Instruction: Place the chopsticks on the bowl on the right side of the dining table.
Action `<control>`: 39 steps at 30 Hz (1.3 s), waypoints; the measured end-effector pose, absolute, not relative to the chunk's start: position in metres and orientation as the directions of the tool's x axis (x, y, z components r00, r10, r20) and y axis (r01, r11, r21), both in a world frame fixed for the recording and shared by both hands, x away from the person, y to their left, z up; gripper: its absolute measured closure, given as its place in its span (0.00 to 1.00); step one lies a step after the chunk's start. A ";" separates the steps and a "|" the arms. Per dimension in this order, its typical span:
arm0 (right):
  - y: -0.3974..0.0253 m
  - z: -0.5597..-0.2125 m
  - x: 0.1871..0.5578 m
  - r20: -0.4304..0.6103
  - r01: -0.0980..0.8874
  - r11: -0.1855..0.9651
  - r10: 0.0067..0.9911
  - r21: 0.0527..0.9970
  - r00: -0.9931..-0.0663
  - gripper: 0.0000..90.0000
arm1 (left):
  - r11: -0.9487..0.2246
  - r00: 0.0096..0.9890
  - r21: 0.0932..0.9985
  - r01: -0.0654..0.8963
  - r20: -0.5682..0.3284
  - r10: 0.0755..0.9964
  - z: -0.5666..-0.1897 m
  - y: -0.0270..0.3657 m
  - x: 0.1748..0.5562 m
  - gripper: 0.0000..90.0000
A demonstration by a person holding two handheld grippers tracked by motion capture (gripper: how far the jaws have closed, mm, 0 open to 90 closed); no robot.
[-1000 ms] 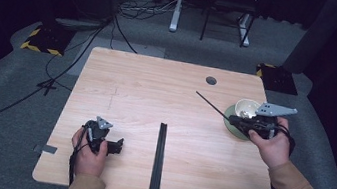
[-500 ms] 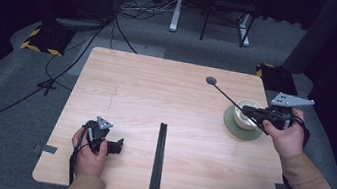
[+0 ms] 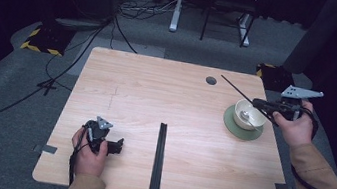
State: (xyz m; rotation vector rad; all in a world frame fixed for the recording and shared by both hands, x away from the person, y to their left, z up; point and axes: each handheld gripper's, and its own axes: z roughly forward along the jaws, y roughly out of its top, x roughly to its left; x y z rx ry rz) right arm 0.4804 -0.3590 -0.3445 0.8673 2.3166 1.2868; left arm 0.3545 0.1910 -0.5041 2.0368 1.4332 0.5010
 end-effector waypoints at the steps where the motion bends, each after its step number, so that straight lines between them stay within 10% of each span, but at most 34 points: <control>1: -0.362 -0.346 0.484 -0.015 0.337 0.404 0.659 0.851 -0.752 0.96 | -0.244 0.348 0.657 0.713 -0.029 0.937 -0.504 0.191 0.354 0.00; 39: -0.396 -0.418 0.514 0.017 0.442 0.435 0.697 0.785 -0.716 0.96 | -0.244 0.347 0.657 0.713 -0.029 0.937 -0.504 0.191 0.354 0.00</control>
